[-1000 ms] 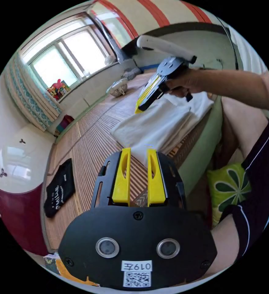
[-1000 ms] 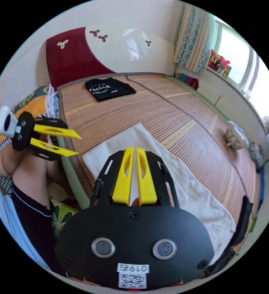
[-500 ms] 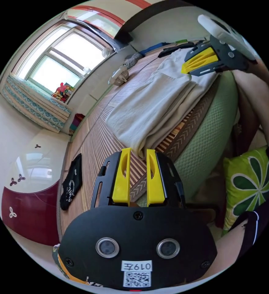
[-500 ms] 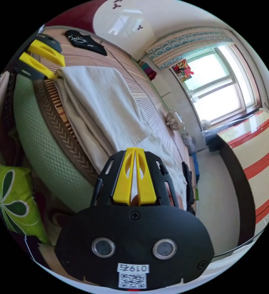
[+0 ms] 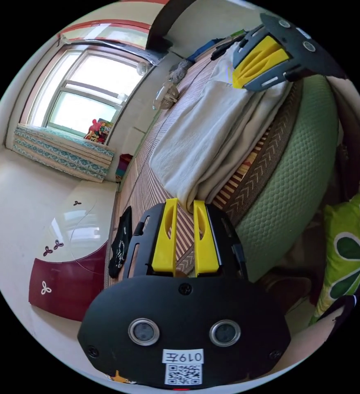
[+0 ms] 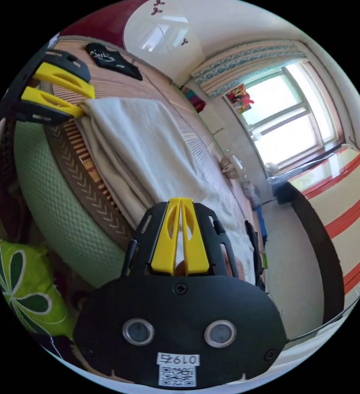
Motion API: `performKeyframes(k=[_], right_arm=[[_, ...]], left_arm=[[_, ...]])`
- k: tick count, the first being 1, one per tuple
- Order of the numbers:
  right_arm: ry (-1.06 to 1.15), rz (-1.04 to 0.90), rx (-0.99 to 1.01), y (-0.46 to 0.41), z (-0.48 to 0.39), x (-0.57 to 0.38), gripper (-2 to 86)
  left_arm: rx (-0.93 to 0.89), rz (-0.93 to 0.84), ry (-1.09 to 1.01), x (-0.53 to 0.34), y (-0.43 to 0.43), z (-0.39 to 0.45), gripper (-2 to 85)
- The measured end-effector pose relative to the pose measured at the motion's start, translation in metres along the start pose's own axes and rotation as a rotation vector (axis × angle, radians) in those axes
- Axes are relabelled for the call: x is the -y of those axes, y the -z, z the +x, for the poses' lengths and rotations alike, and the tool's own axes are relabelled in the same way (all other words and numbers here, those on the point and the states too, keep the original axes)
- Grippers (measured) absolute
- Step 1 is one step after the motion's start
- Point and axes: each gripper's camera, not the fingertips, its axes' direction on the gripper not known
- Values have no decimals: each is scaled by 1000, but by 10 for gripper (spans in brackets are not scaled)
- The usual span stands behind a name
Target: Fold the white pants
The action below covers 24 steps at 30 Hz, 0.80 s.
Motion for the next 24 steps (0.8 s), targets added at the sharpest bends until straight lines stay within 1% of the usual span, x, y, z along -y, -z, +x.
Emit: performKeyframes(k=[2, 4, 7, 9, 10, 13, 14, 15, 16, 17, 18, 20, 22, 24], right_arm=[[41, -16, 6, -1, -12, 1, -10], [80, -18, -18, 1, -23, 1, -10], [110, 15, -60, 7, -40, -2, -10], [121, 31, -52, 12, -47, -4, -10], [116, 45, -41, 16, -49, -4, -10], [113, 64, -42, 19, -56, -5, -10], [116, 71, -48, 21, -59, -5, -10], [116, 74, -51, 22, -61, -6, -10], [115, 77, -56, 23, -64, -6, -10], [117, 78, -64, 24, -67, -5, -9], [119, 77, -68, 25, -69, -5, -9], [135, 64, -90, 26, -78, -1, -9], [143, 56, -109, 26, -83, 1, -9], [144, 52, -117, 27, -87, 3, -8]], left_arm=[[28, -10, -56, 3, 4, 12, 17], [-1, -25, -67, 6, 8, 12, 12], [47, -50, -107, 13, 20, 22, 8], [-31, -120, -85, 13, 12, 30, 6], [-51, -123, -58, 10, 9, 33, 6], [-196, -115, 108, 10, 6, 13, 6], [-225, -85, 141, 6, 9, 10, 7], [-212, -60, 128, 4, 12, 12, 7], [-143, -10, 71, 1, 21, 23, 8], [-49, 12, -1, 0, 28, 40, 10], [2, 12, -42, 1, 30, 50, 10], [234, 10, -206, 5, 33, 90, 14], [337, 1, -251, 8, 29, 109, 15], [359, 1, -260, 11, 27, 116, 16]])
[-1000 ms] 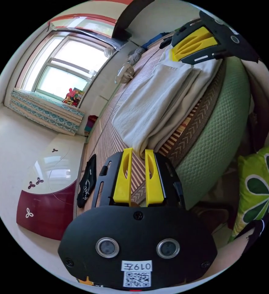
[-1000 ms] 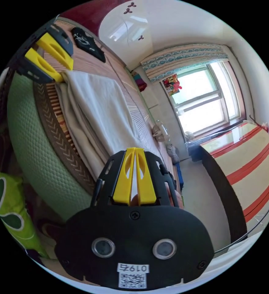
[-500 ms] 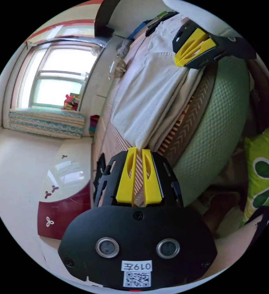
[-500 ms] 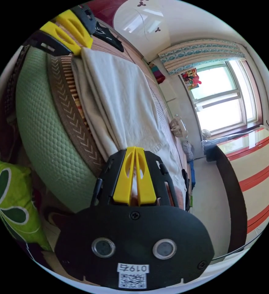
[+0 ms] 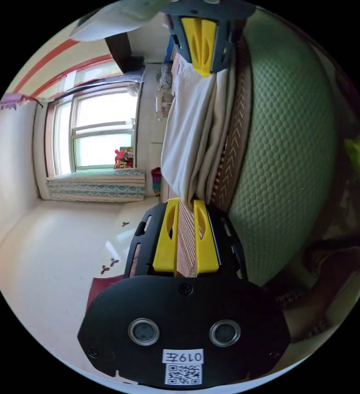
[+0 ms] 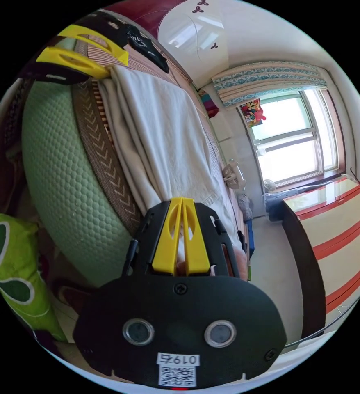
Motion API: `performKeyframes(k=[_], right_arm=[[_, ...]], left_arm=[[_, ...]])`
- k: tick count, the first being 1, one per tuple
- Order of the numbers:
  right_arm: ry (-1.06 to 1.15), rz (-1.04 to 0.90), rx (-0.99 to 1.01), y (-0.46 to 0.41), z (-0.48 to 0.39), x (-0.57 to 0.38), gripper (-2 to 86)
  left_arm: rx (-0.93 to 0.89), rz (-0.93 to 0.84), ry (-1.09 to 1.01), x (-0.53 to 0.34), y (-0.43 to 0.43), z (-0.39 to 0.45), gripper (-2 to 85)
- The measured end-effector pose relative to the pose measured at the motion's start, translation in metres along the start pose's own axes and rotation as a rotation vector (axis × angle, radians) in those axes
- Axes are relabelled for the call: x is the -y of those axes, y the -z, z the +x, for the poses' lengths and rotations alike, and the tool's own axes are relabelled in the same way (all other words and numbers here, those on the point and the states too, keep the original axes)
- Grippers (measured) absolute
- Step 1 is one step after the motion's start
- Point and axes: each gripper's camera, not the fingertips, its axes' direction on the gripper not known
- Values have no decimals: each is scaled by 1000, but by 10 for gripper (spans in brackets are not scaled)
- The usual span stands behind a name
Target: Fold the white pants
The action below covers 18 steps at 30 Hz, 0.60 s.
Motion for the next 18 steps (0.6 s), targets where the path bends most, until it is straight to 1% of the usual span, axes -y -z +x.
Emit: performKeyframes(k=[4, 9, 13, 15, 18], right_arm=[[-19, 6, 17, 0, -1, 1, -8], [-26, 13, 33, -3, -3, 0, -8], [-33, 24, 64, -9, -1, -2, -8], [-25, 35, 69, -12, -2, -4, -8], [-11, 48, 78, -18, -3, -7, -8]], left_arm=[[-71, 42, 30, 7, -5, -17, 16], [-63, 50, -83, 10, -22, -10, 12], [-148, 73, -125, 2, -38, -24, 8], [-158, 98, -153, -4, -48, -24, 7], [-214, 129, -115, -11, -65, -36, 6]])
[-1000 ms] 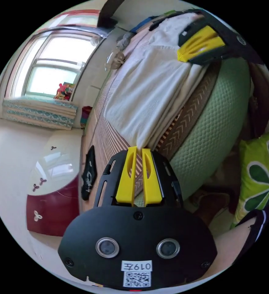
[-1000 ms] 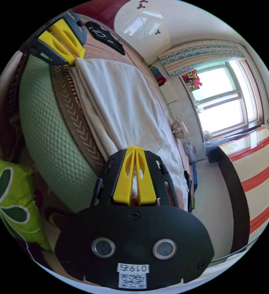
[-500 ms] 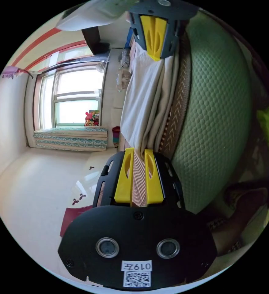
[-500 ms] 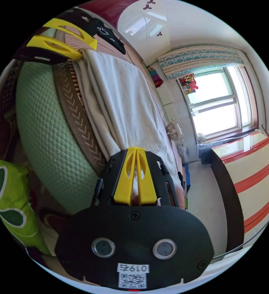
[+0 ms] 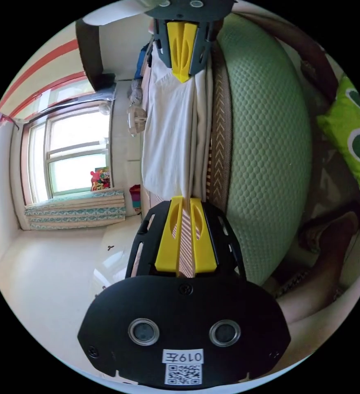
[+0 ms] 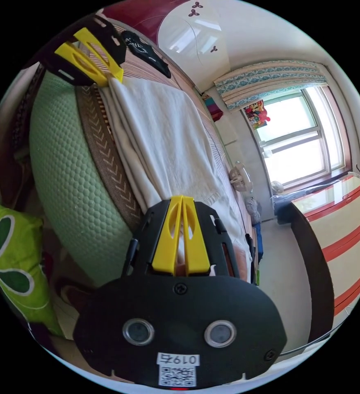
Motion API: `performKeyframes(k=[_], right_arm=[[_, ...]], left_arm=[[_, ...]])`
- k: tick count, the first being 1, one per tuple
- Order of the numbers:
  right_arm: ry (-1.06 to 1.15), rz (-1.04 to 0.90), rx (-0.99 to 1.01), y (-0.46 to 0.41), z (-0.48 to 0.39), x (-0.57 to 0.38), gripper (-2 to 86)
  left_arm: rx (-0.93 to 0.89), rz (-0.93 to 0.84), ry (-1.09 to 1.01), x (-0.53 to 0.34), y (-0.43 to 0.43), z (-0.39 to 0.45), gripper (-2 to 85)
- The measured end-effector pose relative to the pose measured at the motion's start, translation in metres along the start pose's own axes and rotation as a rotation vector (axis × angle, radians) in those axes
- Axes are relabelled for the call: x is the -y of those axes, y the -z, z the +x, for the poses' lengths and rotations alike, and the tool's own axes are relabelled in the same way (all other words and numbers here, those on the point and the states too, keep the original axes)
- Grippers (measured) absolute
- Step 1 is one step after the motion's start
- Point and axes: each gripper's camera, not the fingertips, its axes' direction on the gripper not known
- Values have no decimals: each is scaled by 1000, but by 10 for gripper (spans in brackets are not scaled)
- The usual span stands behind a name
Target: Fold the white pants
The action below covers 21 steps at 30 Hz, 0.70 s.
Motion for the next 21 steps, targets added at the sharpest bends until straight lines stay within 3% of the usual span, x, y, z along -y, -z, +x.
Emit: performKeyframes(k=[5, 13, 17, 21], right_arm=[[-23, 29, 12, -14, 3, -5, -8], [35, 14, -57, -45, -2, -2, -8], [16, 11, -28, -68, 9, -3, -8], [-65, 8, 57, -92, 32, -5, -8]], left_arm=[[-219, 48, 228, -22, -30, -51, 4], [-265, 31, 206, -47, -52, -93, 4], [-435, -25, 227, -74, -82, -130, 4], [-539, 129, 536, -112, -101, -202, 5]])
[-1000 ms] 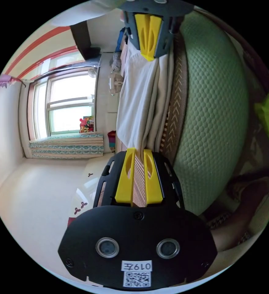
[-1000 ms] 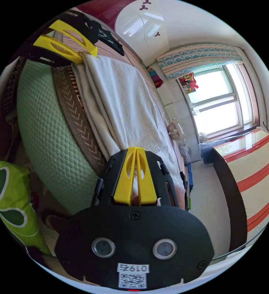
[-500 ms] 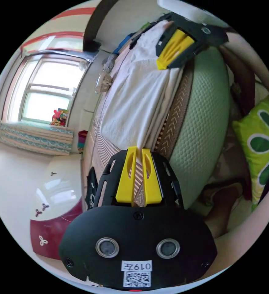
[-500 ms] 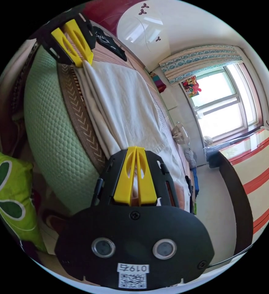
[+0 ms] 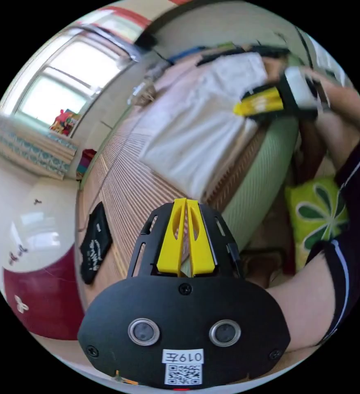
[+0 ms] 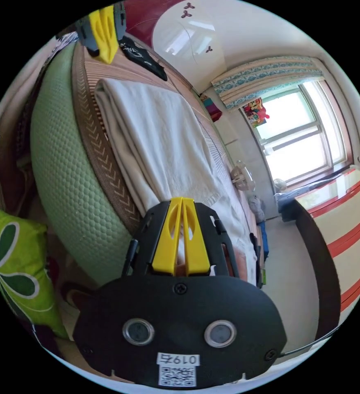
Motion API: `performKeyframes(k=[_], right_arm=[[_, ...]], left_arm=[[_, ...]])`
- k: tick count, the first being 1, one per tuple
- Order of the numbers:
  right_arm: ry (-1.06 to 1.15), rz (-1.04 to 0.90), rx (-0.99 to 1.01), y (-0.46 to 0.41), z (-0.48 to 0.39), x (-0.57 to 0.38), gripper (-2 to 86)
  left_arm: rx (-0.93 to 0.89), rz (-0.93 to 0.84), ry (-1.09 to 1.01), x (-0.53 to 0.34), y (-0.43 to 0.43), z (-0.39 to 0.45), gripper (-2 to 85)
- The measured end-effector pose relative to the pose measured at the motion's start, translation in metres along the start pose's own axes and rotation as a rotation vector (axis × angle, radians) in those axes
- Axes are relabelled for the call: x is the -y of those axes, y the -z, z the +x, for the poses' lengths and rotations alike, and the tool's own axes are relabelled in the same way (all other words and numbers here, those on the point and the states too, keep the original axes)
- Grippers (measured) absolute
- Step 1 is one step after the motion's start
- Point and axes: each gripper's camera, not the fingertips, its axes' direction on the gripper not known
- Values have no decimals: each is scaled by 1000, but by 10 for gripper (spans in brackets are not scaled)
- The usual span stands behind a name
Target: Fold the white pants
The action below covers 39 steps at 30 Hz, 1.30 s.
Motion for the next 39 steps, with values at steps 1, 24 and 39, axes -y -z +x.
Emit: performKeyframes(k=[1, 24, 39], right_arm=[[-34, -2, 38, -8, 10, 0, -8], [-88, 88, 1010, -281, 300, 189, 97], [170, -254, 1698, -595, 290, 301, 108]], left_arm=[[-90, 136, 69, 8, 13, -22, 5], [-364, -124, 60, 92, -108, -163, 5], [-324, -128, -126, 124, -118, -173, 5]])
